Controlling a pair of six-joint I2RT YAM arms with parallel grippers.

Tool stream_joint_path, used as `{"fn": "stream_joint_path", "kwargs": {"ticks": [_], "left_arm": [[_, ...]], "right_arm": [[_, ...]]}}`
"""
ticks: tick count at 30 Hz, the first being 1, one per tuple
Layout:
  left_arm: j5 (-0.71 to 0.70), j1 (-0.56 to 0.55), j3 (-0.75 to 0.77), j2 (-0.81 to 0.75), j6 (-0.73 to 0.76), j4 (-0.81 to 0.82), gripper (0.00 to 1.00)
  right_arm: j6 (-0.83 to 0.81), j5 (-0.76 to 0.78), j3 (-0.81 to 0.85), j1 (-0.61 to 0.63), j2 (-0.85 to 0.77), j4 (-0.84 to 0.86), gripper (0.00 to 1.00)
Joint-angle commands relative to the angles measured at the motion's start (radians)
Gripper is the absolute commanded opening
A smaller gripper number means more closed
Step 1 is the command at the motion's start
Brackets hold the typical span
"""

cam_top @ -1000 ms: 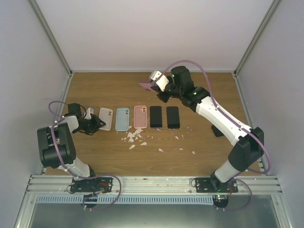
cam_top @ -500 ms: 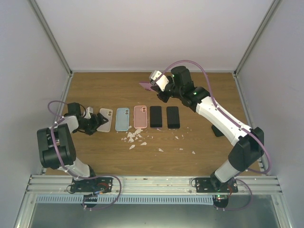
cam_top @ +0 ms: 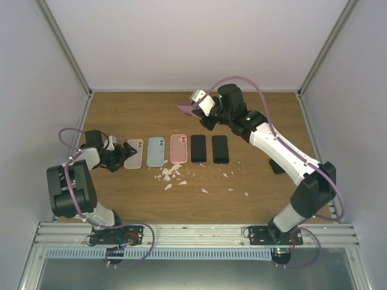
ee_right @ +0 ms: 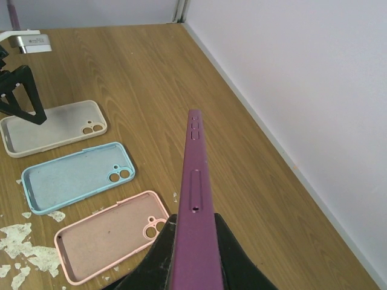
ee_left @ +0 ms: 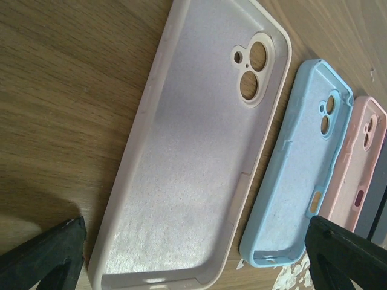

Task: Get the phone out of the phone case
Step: Place the phone case at the center of the board.

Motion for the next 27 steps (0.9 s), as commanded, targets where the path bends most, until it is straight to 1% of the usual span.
{"fn": "stream_joint_path", "kwargs": {"ticks": [1, 7, 13, 16, 21, 27], "left_arm": [[-0.036, -0.006, -0.011, -0.037, -0.038, 0.027, 0.99], [-0.044, -0.007, 0.000, -0.102, -0.065, 0.025, 0.99], [0.105, -0.015, 0.032, -0.176, -0.107, 0.060, 0.99], [0.170, -0.032, 0.067, -0.210, -0.153, 0.089, 0.99], [0.263, -0.086, 0.124, -0.277, -0.273, 0.201, 0.99], [0.356, -0.167, 0.157, -0.300, -0.432, 0.350, 0.99]], "right_arm": [[0.009, -0.015, -0.001, -0.007, -0.025, 0.041, 0.01], [-0.008, 0.016, -0.010, -0.006, -0.028, 0.050, 0.00], [-0.043, 0.091, -0.017, -0.003, -0.026, 0.076, 0.00], [-0.064, 0.134, -0.022, 0.010, -0.024, 0.092, 0.00], [-0.139, 0.265, -0.056, 0.060, -0.021, 0.153, 0.00], [-0.259, 0.468, -0.118, 0.139, -0.004, 0.276, 0.01]]}}
